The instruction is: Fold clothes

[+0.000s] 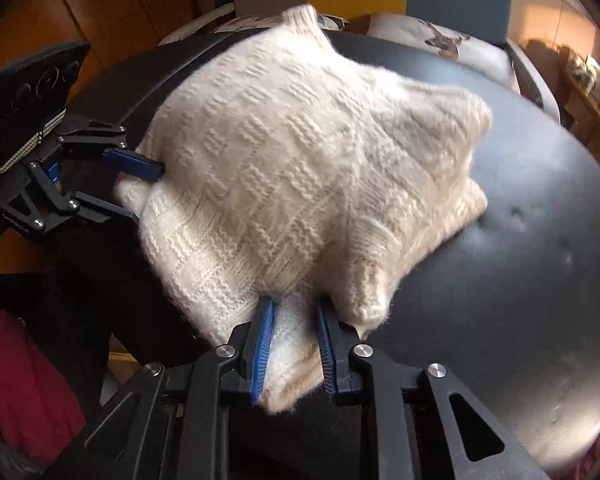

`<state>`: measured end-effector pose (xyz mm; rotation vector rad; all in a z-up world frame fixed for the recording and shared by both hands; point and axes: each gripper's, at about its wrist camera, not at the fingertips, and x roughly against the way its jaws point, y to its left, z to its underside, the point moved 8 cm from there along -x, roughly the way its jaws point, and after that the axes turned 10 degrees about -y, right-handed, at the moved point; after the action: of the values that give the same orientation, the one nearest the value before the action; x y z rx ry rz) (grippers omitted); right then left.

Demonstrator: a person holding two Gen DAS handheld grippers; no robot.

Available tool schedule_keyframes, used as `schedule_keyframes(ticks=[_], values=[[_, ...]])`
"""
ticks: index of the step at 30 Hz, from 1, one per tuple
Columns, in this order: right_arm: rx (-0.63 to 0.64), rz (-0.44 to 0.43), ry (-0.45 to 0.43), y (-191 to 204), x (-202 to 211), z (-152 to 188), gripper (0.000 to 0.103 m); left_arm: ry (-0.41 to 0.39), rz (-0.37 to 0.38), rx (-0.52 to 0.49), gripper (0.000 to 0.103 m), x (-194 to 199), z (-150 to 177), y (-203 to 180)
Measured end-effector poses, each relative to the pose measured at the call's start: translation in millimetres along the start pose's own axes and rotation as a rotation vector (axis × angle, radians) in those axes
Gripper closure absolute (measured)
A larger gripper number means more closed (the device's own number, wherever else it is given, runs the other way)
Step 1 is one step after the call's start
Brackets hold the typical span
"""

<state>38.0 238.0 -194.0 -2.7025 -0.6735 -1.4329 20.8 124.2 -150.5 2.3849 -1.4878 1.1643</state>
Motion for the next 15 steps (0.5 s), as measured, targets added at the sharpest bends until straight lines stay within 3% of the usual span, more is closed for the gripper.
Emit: schedule_keyframes(ticks=[3,7,12,15], values=[[-0.107,-0.050,-0.086,-9.7,4.0,3.9,0.084,0.008,-0.012,-0.004,0.054,-3.8,5.2,1.0],[-0.156,-0.068,-0.127,-11.4,9.8,4.1,0.084,0.008,0.014,0.016,0.053,7.0,-3.1,-4.2],[-0.212,-0.064,-0.176,-13.7,40.9,-14.6,0.080,-0.103,0.051,0.082,0.052,34.0,-47.0,1.0],[-0.215,-0.025,-0.248,-17.8,62.5,-40.7,0.076,-0.181,0.009,0.100,0.047,38.6,-79.0,19.9]])
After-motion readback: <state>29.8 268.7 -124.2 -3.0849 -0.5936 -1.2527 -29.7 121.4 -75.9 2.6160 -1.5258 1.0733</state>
